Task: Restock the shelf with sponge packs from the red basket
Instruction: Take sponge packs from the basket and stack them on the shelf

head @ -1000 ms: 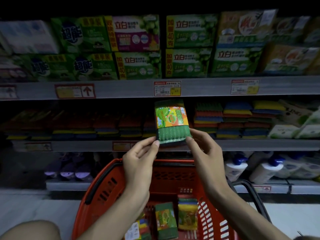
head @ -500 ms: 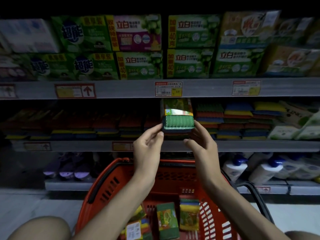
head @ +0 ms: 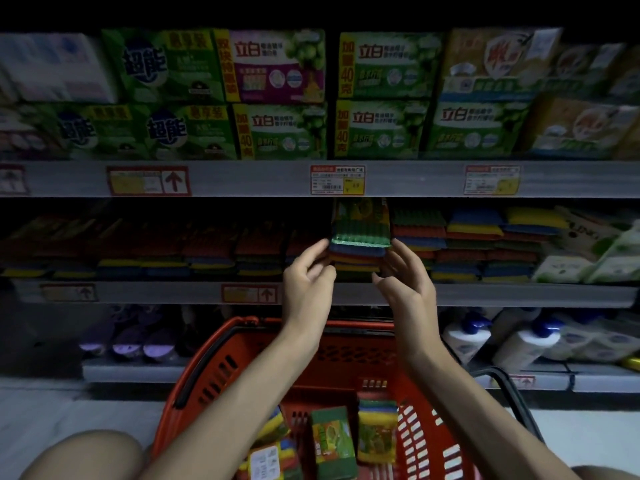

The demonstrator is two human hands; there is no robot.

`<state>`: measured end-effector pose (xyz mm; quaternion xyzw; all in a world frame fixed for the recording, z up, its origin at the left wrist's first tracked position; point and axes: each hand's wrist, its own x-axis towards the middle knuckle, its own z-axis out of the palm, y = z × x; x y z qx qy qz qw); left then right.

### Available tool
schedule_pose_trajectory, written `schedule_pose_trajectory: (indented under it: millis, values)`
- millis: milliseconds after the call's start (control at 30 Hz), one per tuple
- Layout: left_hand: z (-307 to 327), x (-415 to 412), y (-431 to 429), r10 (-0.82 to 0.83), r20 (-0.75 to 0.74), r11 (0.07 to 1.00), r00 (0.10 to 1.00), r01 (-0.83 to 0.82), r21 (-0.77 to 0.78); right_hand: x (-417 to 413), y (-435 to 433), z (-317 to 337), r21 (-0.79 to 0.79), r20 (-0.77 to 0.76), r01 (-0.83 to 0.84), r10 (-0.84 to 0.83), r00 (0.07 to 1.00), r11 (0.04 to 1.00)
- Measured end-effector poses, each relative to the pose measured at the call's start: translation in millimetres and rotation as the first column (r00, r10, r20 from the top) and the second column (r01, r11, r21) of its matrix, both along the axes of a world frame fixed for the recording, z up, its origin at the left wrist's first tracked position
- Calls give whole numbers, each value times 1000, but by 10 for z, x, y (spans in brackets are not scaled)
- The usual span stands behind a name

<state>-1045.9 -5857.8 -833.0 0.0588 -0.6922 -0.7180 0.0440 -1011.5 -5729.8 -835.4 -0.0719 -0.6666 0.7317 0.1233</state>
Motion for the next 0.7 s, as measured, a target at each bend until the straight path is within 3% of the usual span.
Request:
schedule_pose_trajectory:
  millis: [700]
  values:
    - [-53,-170,90,-29,-9,999,1000,30,18,-116,17,18,-31,-16,1,-2,1000,1000]
